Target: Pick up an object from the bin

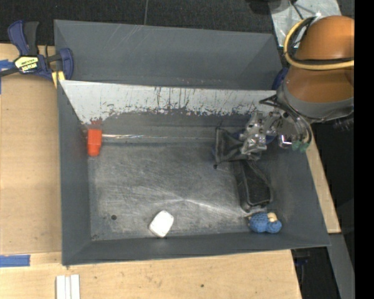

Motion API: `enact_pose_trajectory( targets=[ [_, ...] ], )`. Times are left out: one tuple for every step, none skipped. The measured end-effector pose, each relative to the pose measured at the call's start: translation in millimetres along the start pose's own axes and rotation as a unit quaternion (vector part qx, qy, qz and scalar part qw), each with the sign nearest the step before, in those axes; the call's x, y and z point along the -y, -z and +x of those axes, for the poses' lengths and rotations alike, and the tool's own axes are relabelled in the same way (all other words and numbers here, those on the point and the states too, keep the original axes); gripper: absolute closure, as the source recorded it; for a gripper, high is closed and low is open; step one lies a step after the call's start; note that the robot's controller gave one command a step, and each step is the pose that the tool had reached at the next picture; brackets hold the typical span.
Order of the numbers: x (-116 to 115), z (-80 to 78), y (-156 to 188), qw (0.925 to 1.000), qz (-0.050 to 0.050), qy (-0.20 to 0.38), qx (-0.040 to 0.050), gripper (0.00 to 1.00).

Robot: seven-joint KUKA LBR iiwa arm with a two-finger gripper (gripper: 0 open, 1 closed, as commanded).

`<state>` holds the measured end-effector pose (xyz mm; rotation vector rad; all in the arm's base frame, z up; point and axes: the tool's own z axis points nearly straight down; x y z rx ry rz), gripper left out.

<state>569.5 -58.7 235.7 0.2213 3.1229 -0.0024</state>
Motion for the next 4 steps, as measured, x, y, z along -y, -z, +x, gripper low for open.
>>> enact_pose_trajectory(
  targets=[
    [-1.3,1.5,-3.6,1.0,0.0,0.001,-0.0035,0.0],
    [33.9,-15.9,-148.2,0.9998,-0.004,-0.015,0.0077,0.0],
    [34.5,-24.6,-140.0,0.9995,-0.003,-0.016,0.0263,1.0],
    [52.4,-37.5,-23.0,0.9998,-0.001,-0.02,0.0017,1.0]
  ],
)
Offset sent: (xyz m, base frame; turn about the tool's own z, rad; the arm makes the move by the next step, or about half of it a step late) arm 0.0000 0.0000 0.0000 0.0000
